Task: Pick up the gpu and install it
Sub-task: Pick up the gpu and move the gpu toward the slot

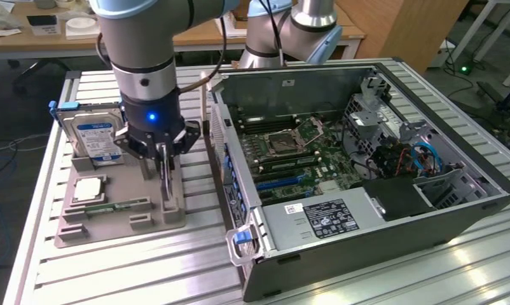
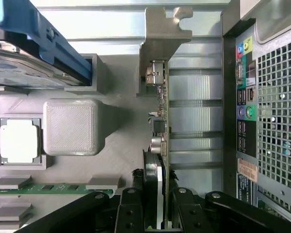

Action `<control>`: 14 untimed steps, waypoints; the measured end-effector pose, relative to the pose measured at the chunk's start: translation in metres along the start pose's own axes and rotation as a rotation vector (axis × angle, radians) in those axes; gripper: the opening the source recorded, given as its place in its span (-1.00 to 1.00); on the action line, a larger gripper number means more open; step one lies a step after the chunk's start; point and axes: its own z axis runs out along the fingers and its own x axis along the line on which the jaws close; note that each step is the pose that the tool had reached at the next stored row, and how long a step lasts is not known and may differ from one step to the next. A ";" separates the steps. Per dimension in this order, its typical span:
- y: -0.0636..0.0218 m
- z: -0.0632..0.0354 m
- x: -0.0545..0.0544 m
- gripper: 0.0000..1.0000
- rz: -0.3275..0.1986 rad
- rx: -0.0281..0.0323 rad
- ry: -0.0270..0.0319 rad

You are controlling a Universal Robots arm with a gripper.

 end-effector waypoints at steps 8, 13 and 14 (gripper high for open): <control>0.0009 -0.0211 0.000 -0.44 0.000 0.0000 0.0000; 0.0015 -0.0343 0.000 -0.44 0.000 0.0000 0.0001; 0.0016 -0.0368 0.000 -0.44 0.000 0.0000 0.0001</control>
